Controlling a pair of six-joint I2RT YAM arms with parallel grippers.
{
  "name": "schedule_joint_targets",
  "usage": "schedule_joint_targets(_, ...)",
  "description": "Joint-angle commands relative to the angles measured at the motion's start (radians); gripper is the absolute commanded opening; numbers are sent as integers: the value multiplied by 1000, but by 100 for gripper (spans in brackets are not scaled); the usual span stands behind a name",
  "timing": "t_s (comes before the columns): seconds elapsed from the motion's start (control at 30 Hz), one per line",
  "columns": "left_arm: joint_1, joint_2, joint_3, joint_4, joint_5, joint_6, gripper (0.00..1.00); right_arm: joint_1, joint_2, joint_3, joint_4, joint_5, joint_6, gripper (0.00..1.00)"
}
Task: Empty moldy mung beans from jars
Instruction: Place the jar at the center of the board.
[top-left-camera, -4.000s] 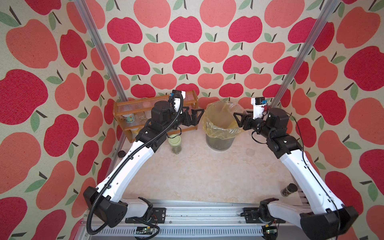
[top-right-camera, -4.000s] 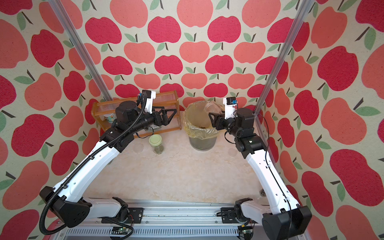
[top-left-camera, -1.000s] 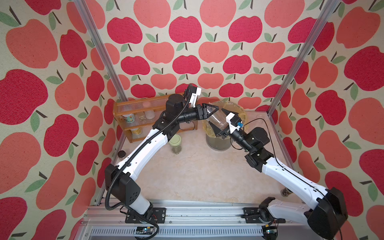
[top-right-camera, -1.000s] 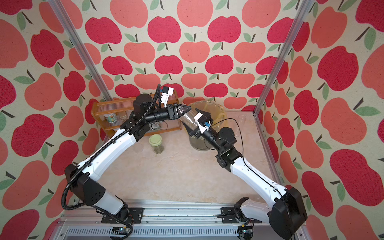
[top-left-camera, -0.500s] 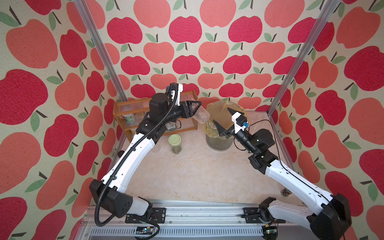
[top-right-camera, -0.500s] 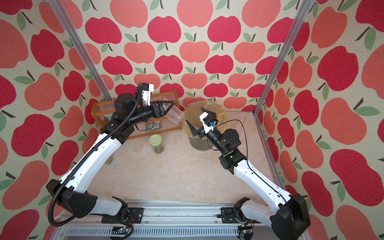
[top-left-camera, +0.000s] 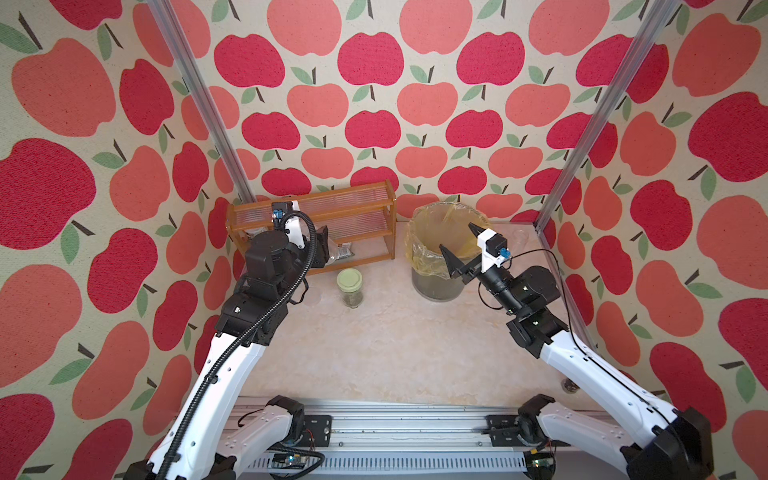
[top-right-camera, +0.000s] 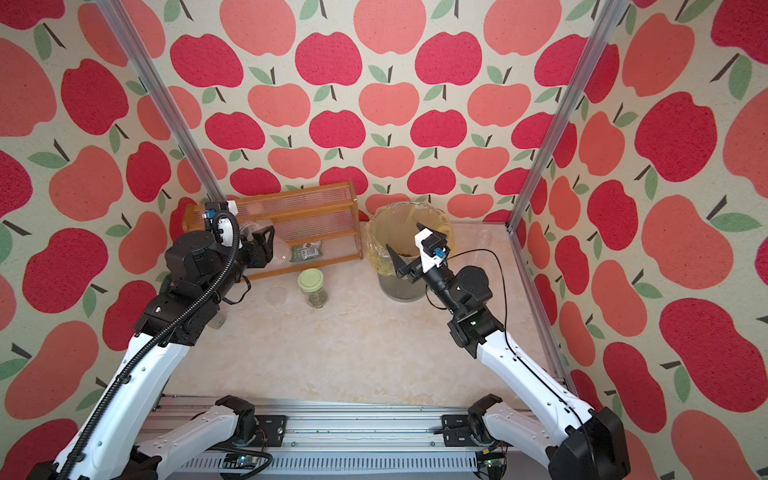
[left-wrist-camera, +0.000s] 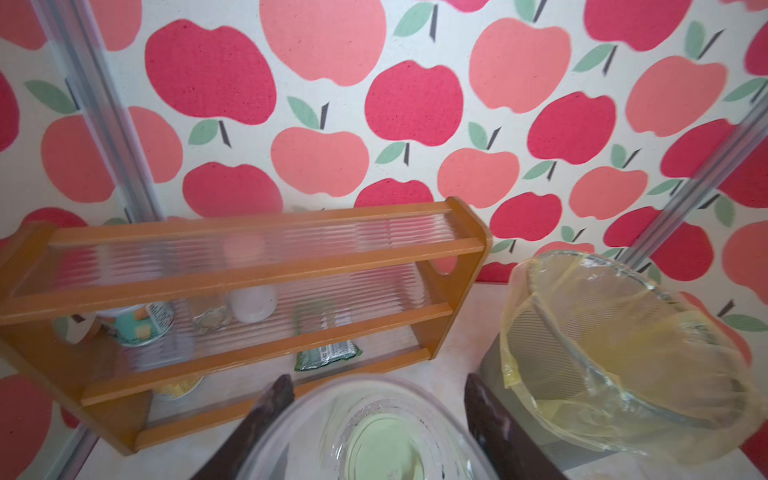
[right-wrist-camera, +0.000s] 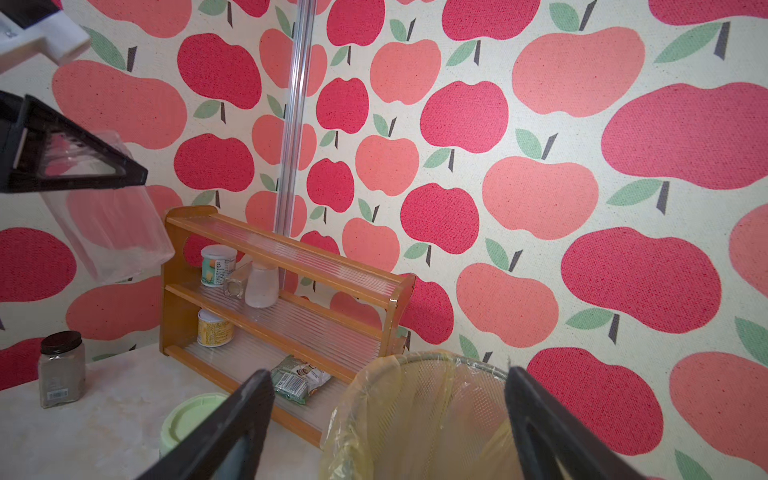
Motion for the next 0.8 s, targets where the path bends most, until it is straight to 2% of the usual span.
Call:
schedule_joint_targets(0.0, 8, 8, -53, -4, -22, -4, 54, -18, 2, -12, -5, 0, 55, 91)
schedule_joint_targets(0.17, 4, -54, -175, 121, 106, -24, 52, -38, -8, -37, -24, 4, 85, 90)
schedule_joint_targets(0.3, -3, -57, -205, 163, 150, -49, 52, -49, -25, -62, -33, 16, 98, 90)
schedule_joint_targets(0.47, -44, 42, -195, 244, 174, -71, 52, -56, -40, -89, -44, 37, 110, 90)
schedule_joint_targets(0.6, -102, 172, -163, 294, 156, -58, 53, -59, -81, -112, -66, 55, 105, 91)
schedule_joint_targets(0.77, -109, 276, -144, 365, 183, -71, 53, -60, -152, -108, -156, 54, 109, 91)
